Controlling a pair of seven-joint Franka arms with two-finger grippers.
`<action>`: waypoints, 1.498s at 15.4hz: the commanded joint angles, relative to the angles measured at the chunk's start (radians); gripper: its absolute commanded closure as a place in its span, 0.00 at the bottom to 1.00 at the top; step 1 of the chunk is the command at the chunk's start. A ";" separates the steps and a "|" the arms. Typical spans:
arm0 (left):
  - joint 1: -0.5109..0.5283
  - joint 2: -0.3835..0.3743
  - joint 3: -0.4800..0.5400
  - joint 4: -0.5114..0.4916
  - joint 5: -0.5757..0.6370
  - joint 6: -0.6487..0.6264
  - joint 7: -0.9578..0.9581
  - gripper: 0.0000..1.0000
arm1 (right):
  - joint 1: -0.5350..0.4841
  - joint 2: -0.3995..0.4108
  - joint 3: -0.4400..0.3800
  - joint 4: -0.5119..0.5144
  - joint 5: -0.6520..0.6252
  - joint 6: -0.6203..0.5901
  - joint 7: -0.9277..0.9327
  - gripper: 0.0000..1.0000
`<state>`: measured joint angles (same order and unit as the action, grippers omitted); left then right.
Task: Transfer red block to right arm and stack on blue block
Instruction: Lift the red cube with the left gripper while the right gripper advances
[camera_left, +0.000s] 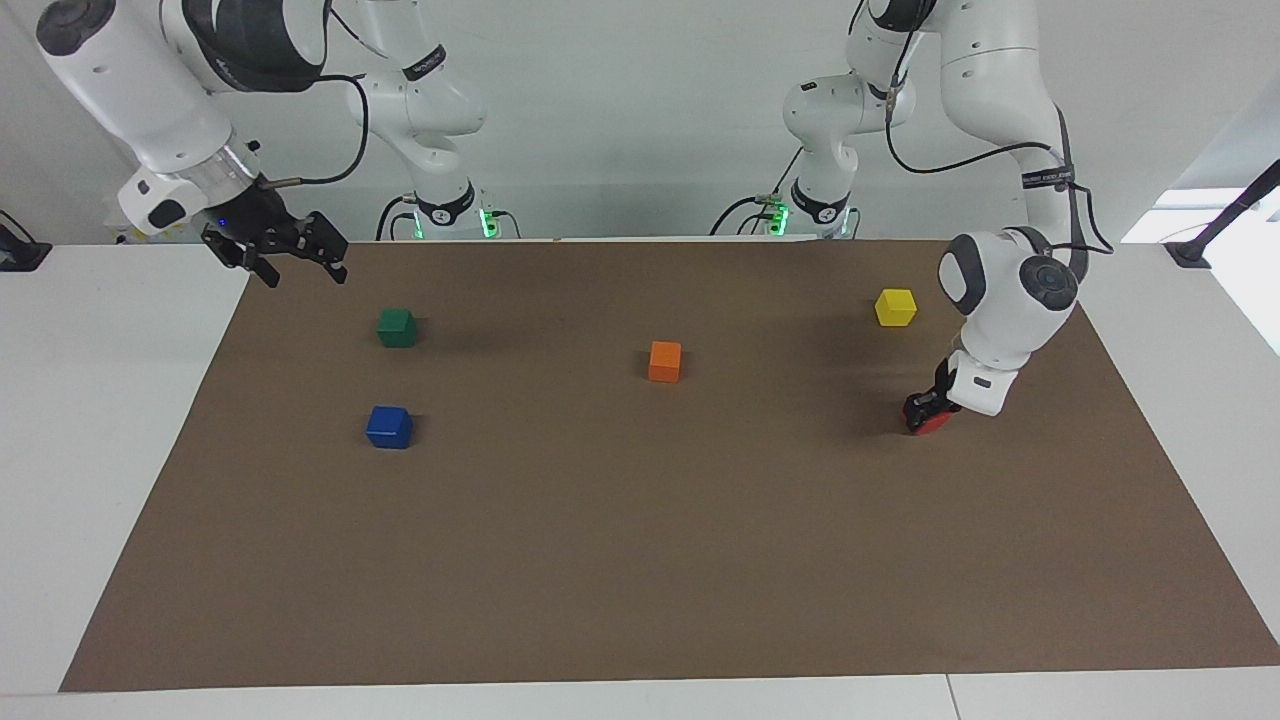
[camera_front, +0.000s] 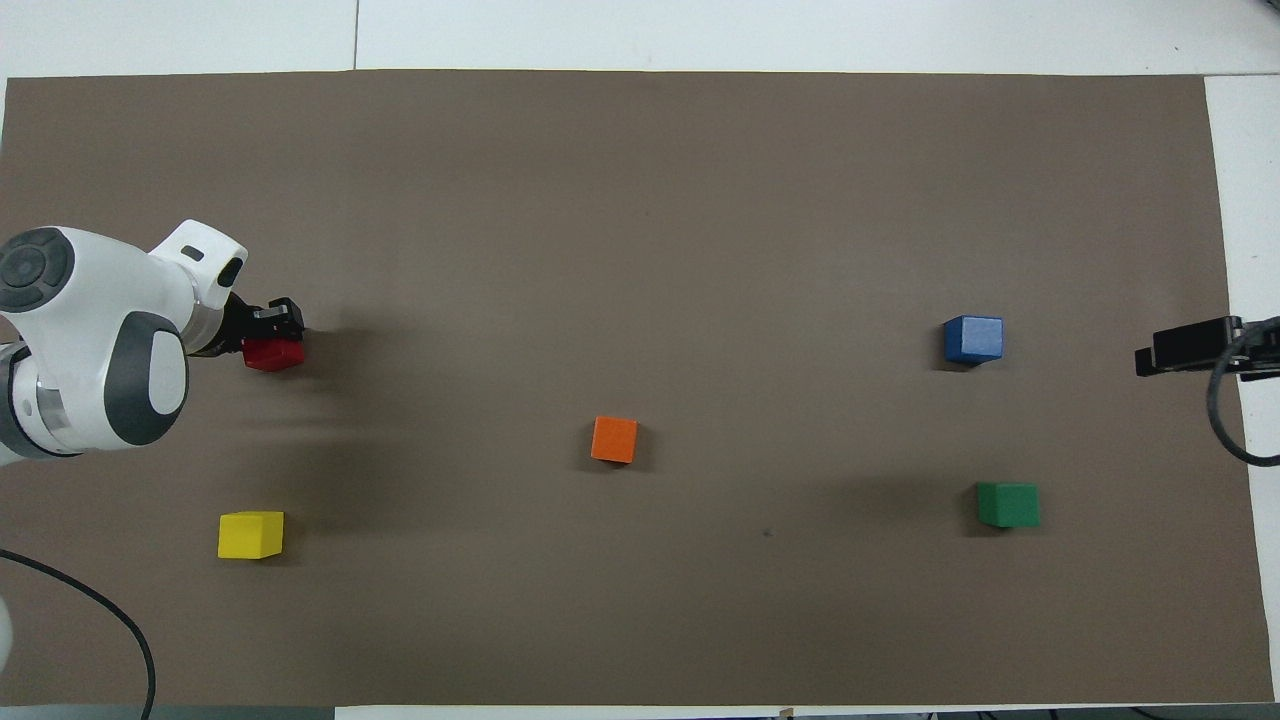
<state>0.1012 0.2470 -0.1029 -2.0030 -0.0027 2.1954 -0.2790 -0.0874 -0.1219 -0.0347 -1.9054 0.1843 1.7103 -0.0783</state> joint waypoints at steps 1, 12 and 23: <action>-0.032 -0.040 -0.007 0.148 -0.042 -0.239 -0.118 1.00 | 0.000 -0.012 0.002 -0.086 0.139 0.067 -0.073 0.00; -0.130 -0.235 -0.038 0.253 -0.453 -0.471 -0.906 1.00 | 0.029 0.156 0.006 -0.204 0.714 0.112 -0.575 0.00; -0.098 -0.363 -0.035 0.008 -0.905 -0.408 -0.980 1.00 | 0.129 0.277 0.010 -0.330 1.311 -0.061 -0.980 0.00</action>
<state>0.0085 -0.0378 -0.1356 -1.8826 -0.8541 1.7377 -1.2419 0.0364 0.0980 -0.0241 -2.2324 1.4136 1.6905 -0.9636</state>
